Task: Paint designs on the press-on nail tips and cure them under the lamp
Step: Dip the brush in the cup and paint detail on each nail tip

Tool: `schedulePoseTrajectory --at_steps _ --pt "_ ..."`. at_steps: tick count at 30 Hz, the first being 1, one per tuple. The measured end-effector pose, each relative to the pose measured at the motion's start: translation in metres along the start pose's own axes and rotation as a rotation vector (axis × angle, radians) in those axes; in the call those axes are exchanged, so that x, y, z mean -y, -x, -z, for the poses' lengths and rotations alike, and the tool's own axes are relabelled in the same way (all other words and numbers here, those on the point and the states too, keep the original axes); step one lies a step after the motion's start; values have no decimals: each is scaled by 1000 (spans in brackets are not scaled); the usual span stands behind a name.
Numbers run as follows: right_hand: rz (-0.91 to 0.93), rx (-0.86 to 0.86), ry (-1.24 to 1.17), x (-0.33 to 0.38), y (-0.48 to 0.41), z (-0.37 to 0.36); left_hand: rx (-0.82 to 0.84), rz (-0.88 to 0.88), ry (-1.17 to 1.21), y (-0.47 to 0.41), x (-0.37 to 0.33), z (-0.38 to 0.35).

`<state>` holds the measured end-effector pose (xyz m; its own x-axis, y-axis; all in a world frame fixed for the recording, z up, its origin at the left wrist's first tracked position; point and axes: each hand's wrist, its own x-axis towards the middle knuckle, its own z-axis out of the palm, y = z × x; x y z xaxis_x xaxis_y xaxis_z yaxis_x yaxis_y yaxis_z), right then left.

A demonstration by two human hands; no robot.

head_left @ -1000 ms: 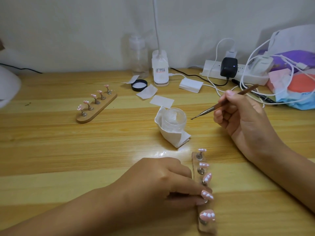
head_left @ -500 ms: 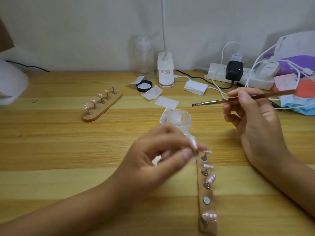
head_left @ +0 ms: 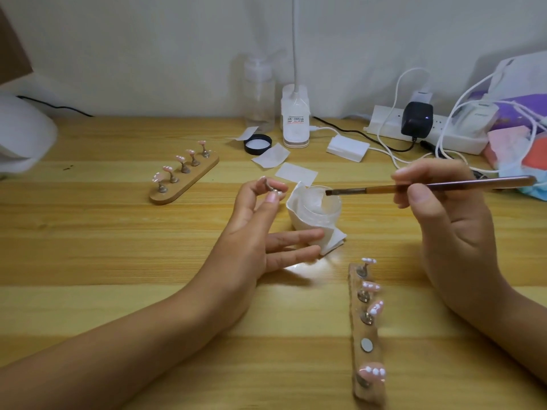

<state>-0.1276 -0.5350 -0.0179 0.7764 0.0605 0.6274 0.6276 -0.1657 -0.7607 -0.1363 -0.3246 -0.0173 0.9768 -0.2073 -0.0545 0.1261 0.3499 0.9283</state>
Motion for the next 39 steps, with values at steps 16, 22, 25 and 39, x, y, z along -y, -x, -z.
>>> schedulePoseTrajectory --at_steps 16,22,25,39 --pt "78 185 165 -1 3 -3 195 3 -63 -2 8 3" --pt "61 218 88 0 4 -1 244 15 -49 -1 6 2" --pt "59 220 79 0 4 0 267 26 -47 -1 6 1" --pt "220 216 352 -2 4 -2 290 18 -47 -2 6 3"
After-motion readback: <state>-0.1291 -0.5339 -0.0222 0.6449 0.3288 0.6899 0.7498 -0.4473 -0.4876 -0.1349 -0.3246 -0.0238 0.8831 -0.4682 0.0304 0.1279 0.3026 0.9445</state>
